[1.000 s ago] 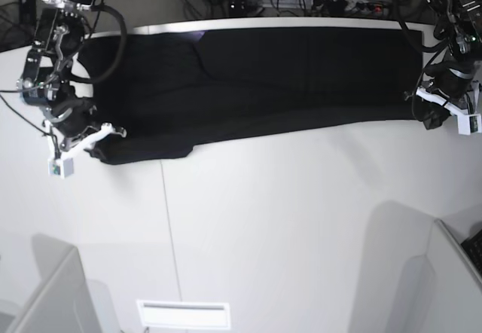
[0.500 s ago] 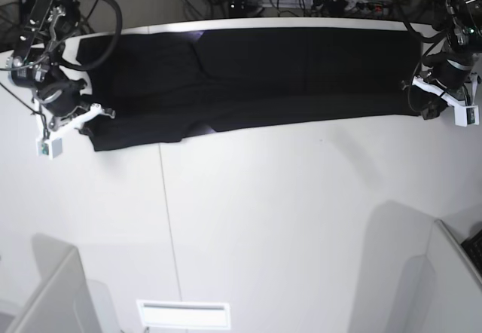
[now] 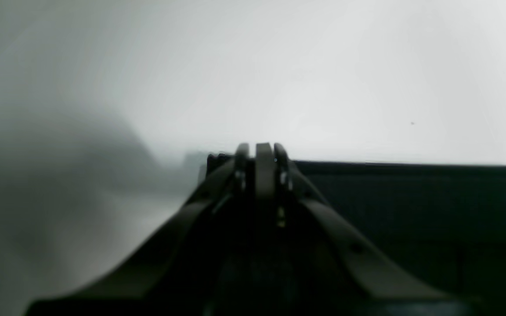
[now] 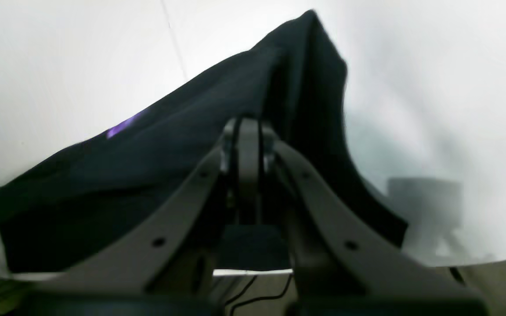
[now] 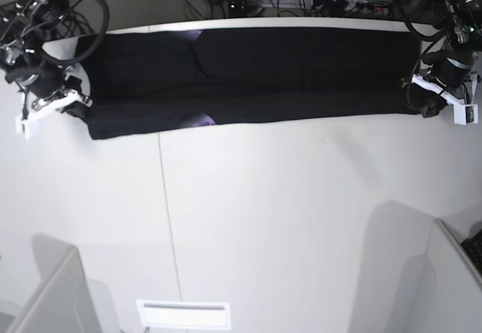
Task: Fold the T-shirt properly
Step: 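Fold the hem over toward the collar with both grippers, then release the hem and regrasp the folded edge with both grippers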
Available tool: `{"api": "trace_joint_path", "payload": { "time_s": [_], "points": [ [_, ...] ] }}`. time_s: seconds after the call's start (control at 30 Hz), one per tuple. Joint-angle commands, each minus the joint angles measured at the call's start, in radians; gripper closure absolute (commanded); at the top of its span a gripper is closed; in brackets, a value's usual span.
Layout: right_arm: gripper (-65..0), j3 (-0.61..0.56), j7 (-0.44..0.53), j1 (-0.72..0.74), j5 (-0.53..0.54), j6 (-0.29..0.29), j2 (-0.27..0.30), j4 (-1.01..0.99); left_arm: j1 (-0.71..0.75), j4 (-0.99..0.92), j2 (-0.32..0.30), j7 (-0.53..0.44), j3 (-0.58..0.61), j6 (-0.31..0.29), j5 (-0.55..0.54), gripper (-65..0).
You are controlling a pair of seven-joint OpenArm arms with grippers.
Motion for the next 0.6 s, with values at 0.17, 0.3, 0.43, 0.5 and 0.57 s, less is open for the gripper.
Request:
{"api": "trace_joint_path", "payload": {
  "time_s": [0.17,0.3,0.43,0.5,0.57],
  "points": [
    [0.0,0.01,0.013,-0.042,0.029,0.001,0.008,0.019,0.033,0.02,-0.032,-0.02,-0.002,-0.001,-0.009,0.0],
    [0.0,0.01,0.013,-0.07,0.029,0.001,-0.018,0.019,0.047,0.02,-0.032,-0.02,-0.005,-0.001,-0.008,0.0],
    [0.0,0.006,0.017,-0.097,0.026,0.001,-0.029,0.017,0.081,0.018,-0.034,-0.02,0.003,-0.001,-0.006,0.0],
    [0.0,0.01,0.017,-0.097,0.021,0.001,-0.035,0.016,0.098,0.018,-0.032,-0.021,0.003,-0.001,-0.006,0.0],
    [0.0,0.01,0.017,-0.099,0.019,0.001,-0.035,0.014,0.112,0.018,-0.032,-0.023,0.004,-0.001,-0.006,0.0]
  ]
}}
